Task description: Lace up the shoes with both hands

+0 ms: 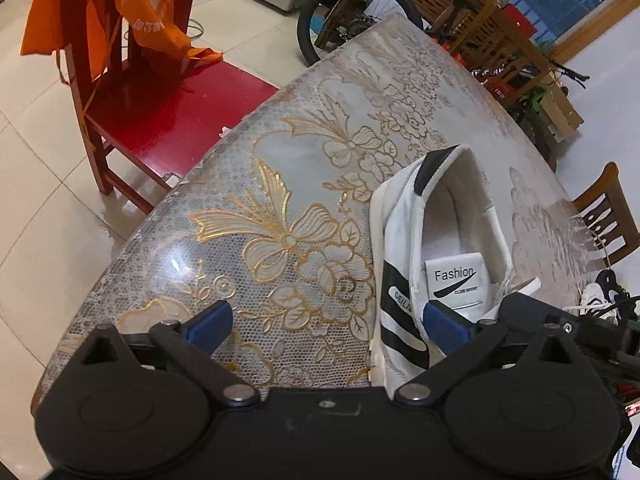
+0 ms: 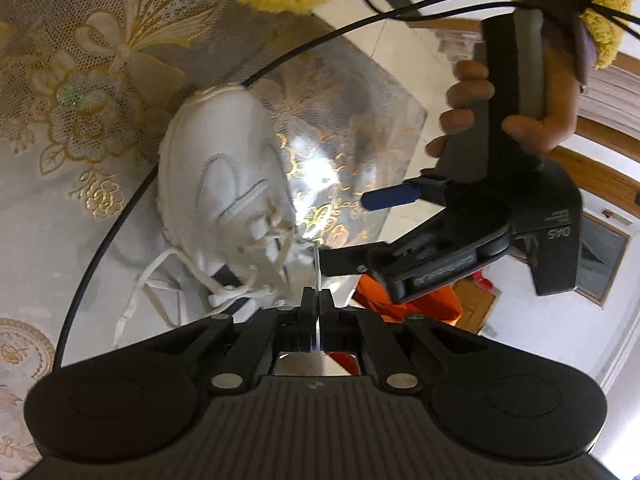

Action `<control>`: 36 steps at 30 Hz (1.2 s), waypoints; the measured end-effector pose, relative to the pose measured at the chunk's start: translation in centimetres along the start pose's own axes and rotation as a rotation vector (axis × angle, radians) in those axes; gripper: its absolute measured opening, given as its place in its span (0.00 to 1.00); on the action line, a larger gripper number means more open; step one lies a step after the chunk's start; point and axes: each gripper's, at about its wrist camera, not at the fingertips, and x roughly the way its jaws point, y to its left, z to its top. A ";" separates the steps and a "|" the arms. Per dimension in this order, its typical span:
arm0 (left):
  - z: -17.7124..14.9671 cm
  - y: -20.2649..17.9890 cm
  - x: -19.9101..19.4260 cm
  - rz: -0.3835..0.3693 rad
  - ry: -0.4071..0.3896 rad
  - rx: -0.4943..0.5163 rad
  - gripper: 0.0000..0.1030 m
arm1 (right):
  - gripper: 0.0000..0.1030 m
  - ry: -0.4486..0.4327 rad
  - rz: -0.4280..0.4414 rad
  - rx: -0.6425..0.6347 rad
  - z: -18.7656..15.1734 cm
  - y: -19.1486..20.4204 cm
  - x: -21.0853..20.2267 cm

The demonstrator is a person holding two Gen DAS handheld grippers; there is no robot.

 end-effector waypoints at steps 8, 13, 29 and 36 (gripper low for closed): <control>-0.2 0.3 -0.2 -0.014 -0.014 -0.011 1.00 | 0.00 0.019 0.017 -0.036 0.8 -0.4 -0.4; -0.2 0.3 -0.1 -0.019 -0.020 -0.005 1.00 | 0.00 0.007 0.026 -0.070 1.1 -1.0 -0.7; -0.5 -2.0 -1.6 -0.039 -0.064 0.092 0.96 | 0.08 -0.041 0.056 0.187 1.7 -1.5 -0.5; -2.4 -4.6 -4.6 0.047 -0.120 0.296 0.94 | 0.41 0.022 -0.066 0.470 1.8 -2.1 -2.7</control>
